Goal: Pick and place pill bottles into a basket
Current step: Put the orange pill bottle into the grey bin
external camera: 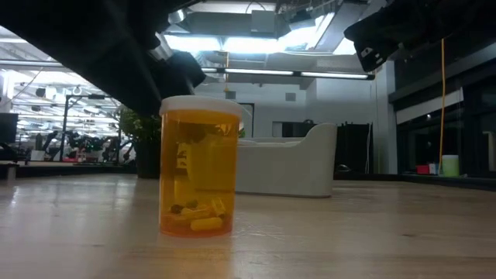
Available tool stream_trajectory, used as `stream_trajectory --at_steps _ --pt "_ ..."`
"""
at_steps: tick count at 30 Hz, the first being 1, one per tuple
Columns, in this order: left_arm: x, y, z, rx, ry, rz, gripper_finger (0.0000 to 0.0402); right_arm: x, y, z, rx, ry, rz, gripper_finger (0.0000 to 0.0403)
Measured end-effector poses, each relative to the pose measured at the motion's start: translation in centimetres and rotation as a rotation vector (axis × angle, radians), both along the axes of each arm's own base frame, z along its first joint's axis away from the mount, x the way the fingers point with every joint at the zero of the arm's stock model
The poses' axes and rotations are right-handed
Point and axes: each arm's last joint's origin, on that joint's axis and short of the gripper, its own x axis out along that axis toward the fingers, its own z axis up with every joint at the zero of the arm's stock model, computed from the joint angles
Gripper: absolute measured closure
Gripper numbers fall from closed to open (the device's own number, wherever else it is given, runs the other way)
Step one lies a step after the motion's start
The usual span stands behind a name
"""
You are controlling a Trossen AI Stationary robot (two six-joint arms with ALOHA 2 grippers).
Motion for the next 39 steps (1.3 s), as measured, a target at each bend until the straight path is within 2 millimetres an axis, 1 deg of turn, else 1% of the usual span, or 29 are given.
stream_trajectory --at_steps 6,13,18,27,39 --pt "0.1 -0.1 0.1 -0.01 -0.018 0.0 0.012 0.0 0.0 0.0 0.001 0.0 0.0 0.0393" --pt "0.9 -0.5 -1.2 0.016 -0.003 -0.037 0.012 0.0 0.0 0.0 0.0 0.0 -0.002 0.0393" --pt "1.7 -0.9 -0.4 0.033 -0.046 -0.06 0.012 0.0 0.0 0.0 0.002 0.0 -0.003 0.0393" --pt "1.6 -0.7 -0.5 0.046 -0.02 -0.038 0.0121 0.0 0.0 0.0 0.001 0.001 -0.002 0.0393" --pt "1.6 -0.8 -0.5 0.071 -0.033 -0.069 0.0121 0.0 0.0 0.0 -0.002 0.001 0.0 0.0393"
